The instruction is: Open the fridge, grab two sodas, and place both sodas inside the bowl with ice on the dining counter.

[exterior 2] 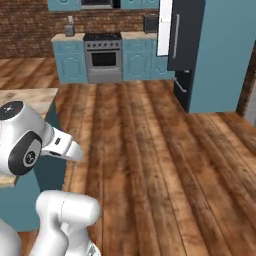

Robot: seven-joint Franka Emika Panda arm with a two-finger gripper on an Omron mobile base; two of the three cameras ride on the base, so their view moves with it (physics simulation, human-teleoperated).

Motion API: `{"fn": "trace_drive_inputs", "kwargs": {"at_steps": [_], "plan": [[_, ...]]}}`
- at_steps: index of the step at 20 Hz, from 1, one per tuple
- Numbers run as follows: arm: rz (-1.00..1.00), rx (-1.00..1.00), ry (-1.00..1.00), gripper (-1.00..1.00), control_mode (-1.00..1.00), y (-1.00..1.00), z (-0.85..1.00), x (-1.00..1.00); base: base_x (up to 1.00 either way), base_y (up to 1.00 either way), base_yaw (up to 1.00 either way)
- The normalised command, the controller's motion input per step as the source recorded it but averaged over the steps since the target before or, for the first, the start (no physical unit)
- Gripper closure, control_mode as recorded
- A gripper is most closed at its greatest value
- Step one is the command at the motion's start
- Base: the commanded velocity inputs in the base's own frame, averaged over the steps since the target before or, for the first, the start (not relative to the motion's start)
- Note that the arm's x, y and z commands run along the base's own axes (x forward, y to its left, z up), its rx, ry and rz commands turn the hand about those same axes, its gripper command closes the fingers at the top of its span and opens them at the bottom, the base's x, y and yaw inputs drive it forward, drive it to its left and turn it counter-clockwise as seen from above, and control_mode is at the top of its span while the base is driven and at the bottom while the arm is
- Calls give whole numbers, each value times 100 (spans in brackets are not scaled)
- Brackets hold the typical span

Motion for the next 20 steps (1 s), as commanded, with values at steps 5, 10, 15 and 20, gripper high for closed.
{"fn": "trace_drive_inputs", "kwargs": {"at_steps": [5,10,15,20], "plan": [[0,0,0,-100,100,0,0,0,100,-56,20],[0,0,0,-100,100,0,0,0,100,-21,17],[0,0,0,-100,100,0,0,0,100,0,6],[0,0,0,-100,100,0,0,0,100,21,-2]]}}
